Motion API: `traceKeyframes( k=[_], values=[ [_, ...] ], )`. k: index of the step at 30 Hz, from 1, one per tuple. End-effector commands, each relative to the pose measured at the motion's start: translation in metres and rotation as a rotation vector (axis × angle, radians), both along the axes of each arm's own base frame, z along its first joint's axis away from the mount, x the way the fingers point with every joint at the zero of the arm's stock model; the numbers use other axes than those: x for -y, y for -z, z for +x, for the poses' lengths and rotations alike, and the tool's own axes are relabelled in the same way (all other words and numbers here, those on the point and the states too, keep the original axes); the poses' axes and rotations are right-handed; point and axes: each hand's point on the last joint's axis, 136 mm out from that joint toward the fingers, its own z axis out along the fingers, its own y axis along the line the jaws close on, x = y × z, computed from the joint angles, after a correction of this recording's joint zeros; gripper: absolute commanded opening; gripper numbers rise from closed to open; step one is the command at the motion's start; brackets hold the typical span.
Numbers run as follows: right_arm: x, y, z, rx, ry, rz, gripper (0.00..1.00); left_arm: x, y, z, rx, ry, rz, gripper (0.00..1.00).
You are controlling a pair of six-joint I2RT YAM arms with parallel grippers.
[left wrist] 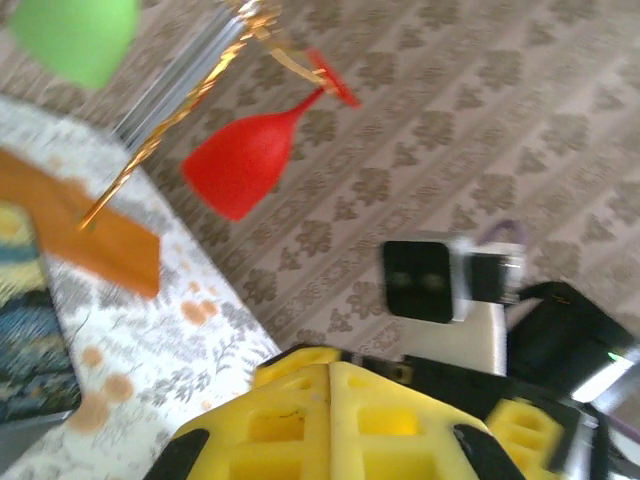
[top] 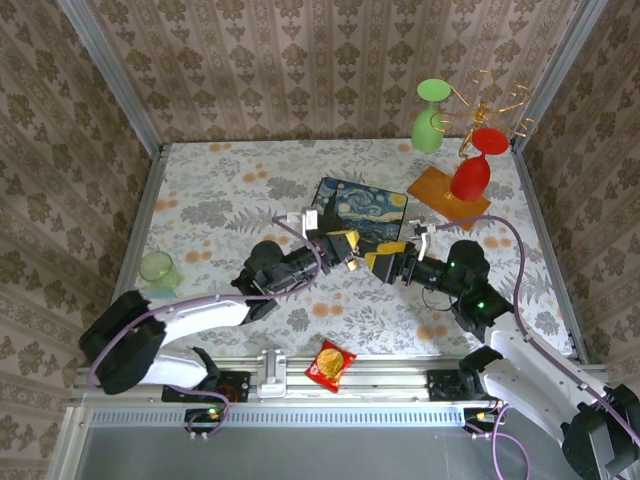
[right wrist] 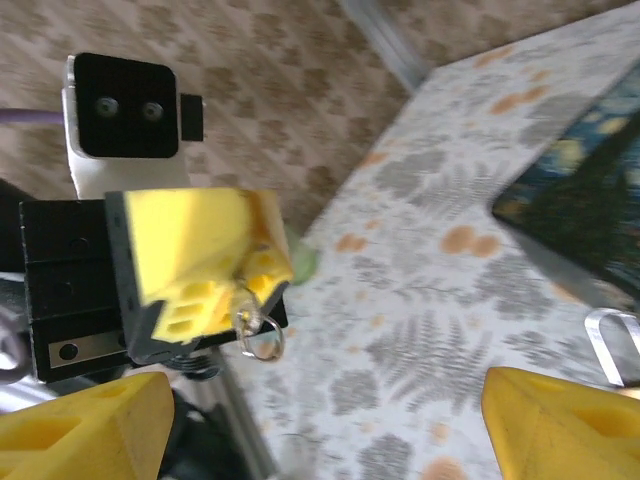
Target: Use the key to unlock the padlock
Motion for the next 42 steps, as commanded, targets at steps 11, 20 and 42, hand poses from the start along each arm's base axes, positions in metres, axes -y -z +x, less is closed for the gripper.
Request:
traceKeyframes(
  k=[11, 20, 42],
  values=[
    [-0.026, -0.069, -0.035, 0.152, -0.233, 0.188, 0.67, -0.009, -0.053, -0.031, 0.294, 0.042, -0.059, 0.00],
    [-0.034, -0.071, -0.032, 0.181, -0.235, 0.197, 0.46, -0.006, -0.055, -0.035, 0.301, 0.044, -0.059, 0.00],
    [-0.037, -0.075, -0.029, 0.203, -0.222, 0.250, 0.16, -0.013, -0.052, -0.032, 0.295, -0.016, -0.082, 0.00]
  ],
)
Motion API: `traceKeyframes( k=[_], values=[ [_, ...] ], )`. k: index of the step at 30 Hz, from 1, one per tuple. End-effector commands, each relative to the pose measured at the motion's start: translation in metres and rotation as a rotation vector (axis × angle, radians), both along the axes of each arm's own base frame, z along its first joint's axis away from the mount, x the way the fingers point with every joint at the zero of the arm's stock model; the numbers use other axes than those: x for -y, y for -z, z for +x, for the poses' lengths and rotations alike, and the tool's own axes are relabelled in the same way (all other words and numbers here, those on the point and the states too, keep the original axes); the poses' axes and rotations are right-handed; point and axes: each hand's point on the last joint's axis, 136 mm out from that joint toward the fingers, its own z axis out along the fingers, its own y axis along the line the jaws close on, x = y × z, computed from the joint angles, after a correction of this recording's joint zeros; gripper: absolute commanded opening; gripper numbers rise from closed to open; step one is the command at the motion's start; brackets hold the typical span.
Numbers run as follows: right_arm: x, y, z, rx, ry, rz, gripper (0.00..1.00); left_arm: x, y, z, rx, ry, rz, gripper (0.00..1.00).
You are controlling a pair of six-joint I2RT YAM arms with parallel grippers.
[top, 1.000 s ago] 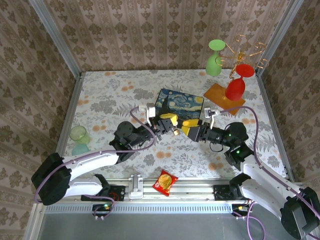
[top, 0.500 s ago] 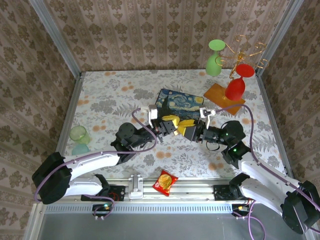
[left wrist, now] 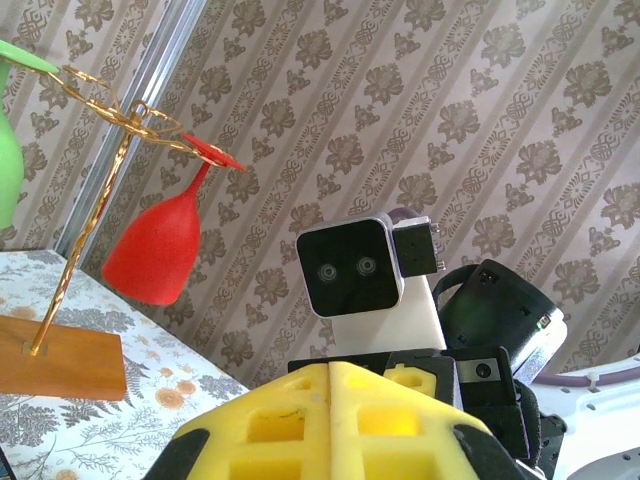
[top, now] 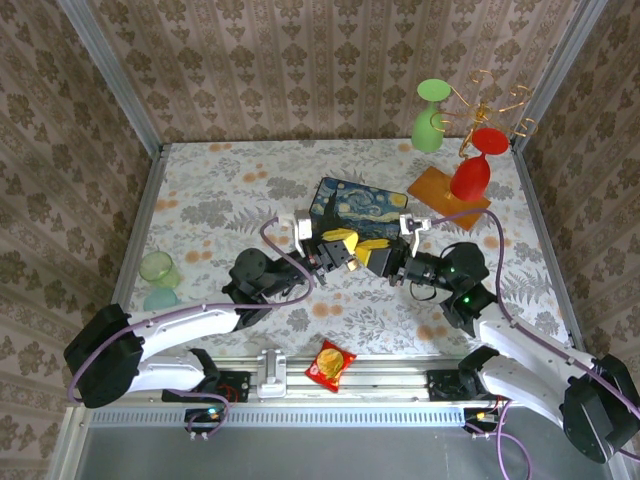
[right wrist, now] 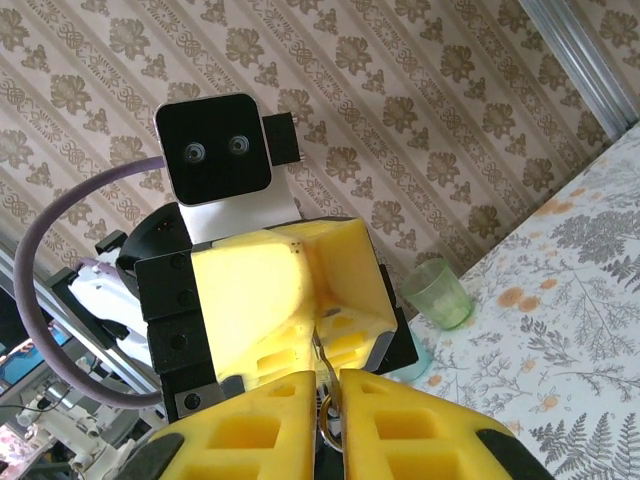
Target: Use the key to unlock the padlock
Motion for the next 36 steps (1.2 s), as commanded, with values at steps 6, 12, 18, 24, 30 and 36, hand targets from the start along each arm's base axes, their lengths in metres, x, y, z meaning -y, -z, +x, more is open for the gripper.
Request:
traceKeyframes(
  k=[6, 12, 18, 24, 30, 36],
  values=[
    [-0.003, -0.018, -0.003, 0.053, -0.018, 0.063, 0.17, -0.004, -0.009, 0.001, 0.020, -0.011, -0.045, 0.00],
    [-0.006, -0.025, -0.005, 0.069, -0.038, 0.085, 0.01, -0.004, -0.003, 0.003, 0.008, -0.017, -0.032, 0.00],
    [-0.003, -0.016, -0.005, 0.057, -0.018, 0.066, 0.00, -0.008, 0.003, 0.014, -0.026, -0.049, -0.026, 0.15],
    [0.004, 0.016, -0.002, -0.006, 0.048, -0.074, 0.00, -0.043, -0.015, 0.027, -0.017, -0.171, -0.034, 1.00],
    [0.011, 0.036, -0.003, -0.043, 0.089, -0.165, 0.00, -0.070, -0.036, 0.021, 0.068, -0.276, 0.106, 1.00],
    [0.015, 0.054, 0.007, -0.096, 0.140, -0.216, 0.00, -0.062, -0.001, 0.035, -0.023, -0.288, 0.205, 1.00]
  ],
)
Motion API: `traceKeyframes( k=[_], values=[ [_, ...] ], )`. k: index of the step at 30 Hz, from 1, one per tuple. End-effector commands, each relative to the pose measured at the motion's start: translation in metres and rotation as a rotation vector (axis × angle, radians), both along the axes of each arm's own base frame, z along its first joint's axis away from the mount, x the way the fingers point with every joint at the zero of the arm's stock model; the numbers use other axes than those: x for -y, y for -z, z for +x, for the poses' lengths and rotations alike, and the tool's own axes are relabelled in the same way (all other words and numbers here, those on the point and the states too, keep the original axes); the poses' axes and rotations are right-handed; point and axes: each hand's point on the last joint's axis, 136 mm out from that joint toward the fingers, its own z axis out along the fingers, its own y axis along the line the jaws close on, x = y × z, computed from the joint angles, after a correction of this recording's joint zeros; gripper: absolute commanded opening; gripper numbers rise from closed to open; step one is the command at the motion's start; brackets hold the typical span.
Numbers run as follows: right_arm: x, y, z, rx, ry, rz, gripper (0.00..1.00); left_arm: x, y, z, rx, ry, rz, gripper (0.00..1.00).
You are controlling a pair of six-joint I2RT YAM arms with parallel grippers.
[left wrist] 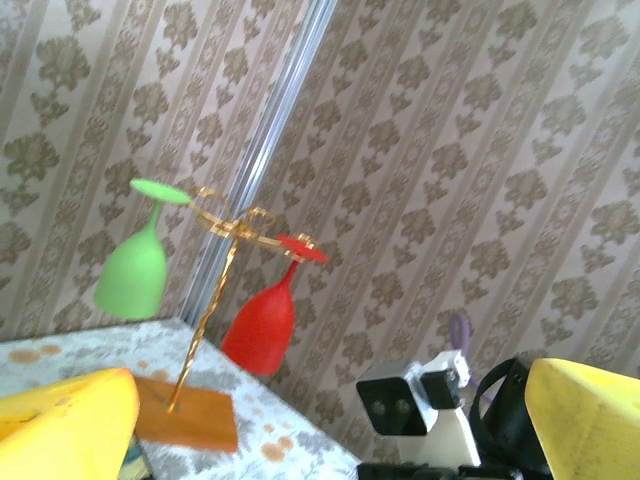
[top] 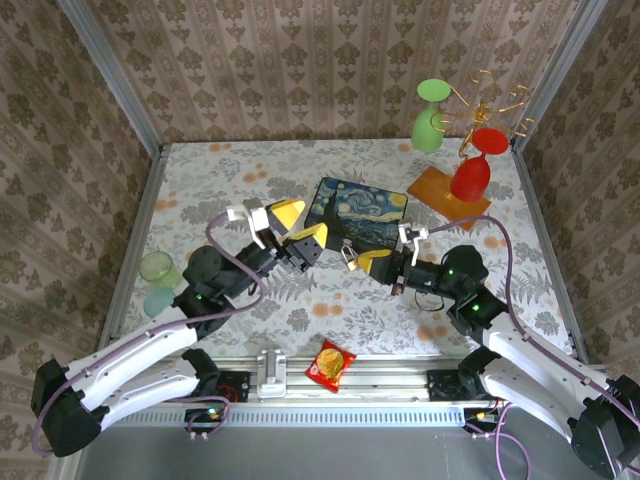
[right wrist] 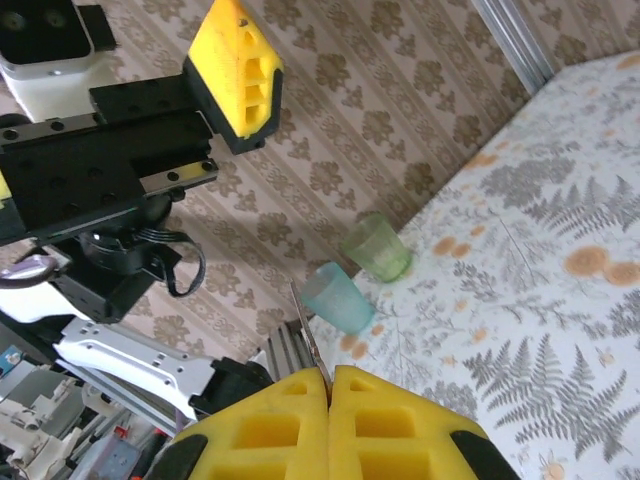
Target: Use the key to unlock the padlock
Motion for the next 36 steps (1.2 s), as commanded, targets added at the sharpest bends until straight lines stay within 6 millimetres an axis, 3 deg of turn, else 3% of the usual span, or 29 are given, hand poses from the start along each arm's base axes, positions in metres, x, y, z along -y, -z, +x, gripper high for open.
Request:
traceKeyframes(
  k=[1, 4, 7, 11, 14, 19, 22, 27, 30, 36],
  values=[
    [0.011, 0.030, 0.017, -0.067, 0.108, -0.108, 0.00, 0.010, 0.066, 0.028, -0.160, -0.065, 0.204, 1.00],
    [0.036, 0.070, 0.038, -0.205, 0.256, -0.254, 0.00, 0.002, 0.141, 0.057, -0.438, -0.188, 0.449, 0.98],
    [0.059, 0.102, 0.049, -0.342, 0.347, -0.342, 0.00, 0.014, 0.171, 0.059, -0.491, -0.152, 0.508, 0.97],
    [0.065, 0.117, 0.050, -0.376, 0.376, -0.355, 0.00, 0.029, 0.201, 0.068, -0.532, -0.146, 0.442, 0.89],
    [0.069, 0.124, 0.046, -0.378, 0.385, -0.359, 0.00, 0.042, 0.218, 0.071, -0.512, -0.151, 0.442, 0.86],
    [0.081, 0.153, 0.038, -0.405, 0.415, -0.408, 0.00, 0.062, 0.252, 0.080, -0.549, -0.096, 0.494, 0.84],
    [0.081, 0.160, 0.036, -0.406, 0.404, -0.426, 0.00, 0.068, 0.257, 0.095, -0.546, -0.050, 0.388, 0.82],
    [0.082, 0.168, 0.039, -0.400, 0.406, -0.434, 0.00, 0.089, 0.271, 0.106, -0.527, -0.011, 0.435, 0.79],
    [0.082, 0.171, 0.041, -0.407, 0.401, -0.433, 0.00, 0.085, 0.289, 0.113, -0.577, -0.058, 0.466, 0.75],
    [0.082, 0.171, 0.040, -0.399, 0.402, -0.423, 0.00, 0.086, 0.303, 0.109, -0.600, -0.069, 0.491, 0.66]
  ],
)
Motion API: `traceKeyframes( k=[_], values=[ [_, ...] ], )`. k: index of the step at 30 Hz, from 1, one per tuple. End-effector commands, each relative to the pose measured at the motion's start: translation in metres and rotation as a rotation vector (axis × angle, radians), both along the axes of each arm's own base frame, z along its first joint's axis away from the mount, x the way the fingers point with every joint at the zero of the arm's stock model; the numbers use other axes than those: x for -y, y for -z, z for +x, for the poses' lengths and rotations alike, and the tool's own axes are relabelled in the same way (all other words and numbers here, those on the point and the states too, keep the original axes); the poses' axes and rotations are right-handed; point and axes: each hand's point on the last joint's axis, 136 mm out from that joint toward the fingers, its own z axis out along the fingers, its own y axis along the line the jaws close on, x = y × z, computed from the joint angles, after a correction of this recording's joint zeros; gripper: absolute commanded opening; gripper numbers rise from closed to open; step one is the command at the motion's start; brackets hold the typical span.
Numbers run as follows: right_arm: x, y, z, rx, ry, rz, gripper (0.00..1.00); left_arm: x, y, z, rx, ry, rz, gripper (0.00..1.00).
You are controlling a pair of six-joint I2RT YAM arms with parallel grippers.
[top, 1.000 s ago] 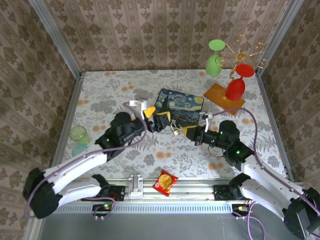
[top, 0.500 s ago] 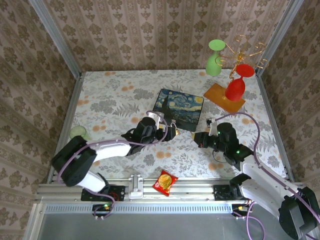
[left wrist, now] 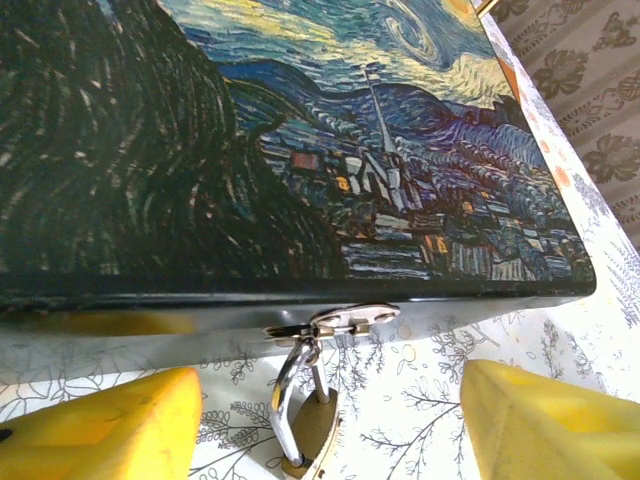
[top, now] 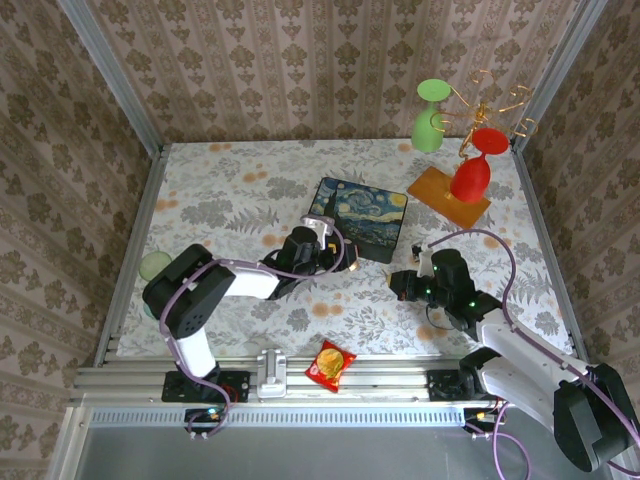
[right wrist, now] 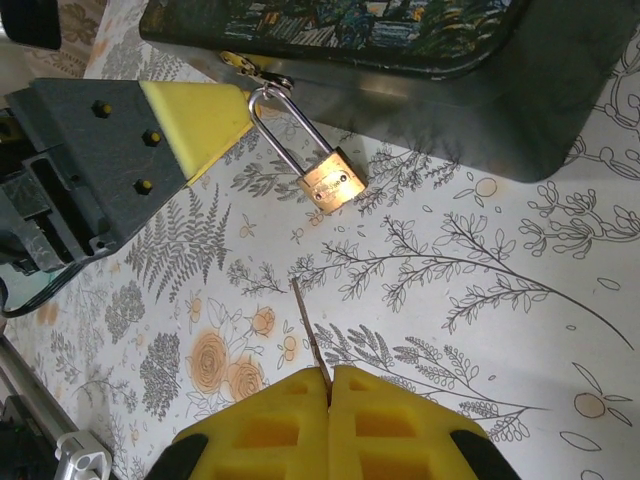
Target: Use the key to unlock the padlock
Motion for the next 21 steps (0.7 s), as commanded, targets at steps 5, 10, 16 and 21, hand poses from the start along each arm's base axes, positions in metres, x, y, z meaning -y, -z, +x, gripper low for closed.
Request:
traceKeyframes(
  k=[5, 10, 16, 21],
  values=[
    [0.004, 0.003, 0.001, 0.029, 0.006, -0.005, 0.00, 0.017, 0.017, -0.008, -0.017, 0.035, 0.006, 0.57],
    [0.007, 0.001, 0.002, 0.034, 0.027, -0.005, 0.00, 0.017, 0.021, -0.004, -0.020, 0.011, 0.024, 0.52],
    [0.010, 0.001, 0.002, 0.037, 0.045, -0.001, 0.00, 0.020, 0.029, -0.003, -0.035, 0.020, 0.032, 0.40],
    [0.011, 0.003, 0.001, 0.028, 0.053, 0.004, 0.00, 0.021, 0.033, -0.004, -0.052, 0.017, 0.033, 0.30]
  ],
)
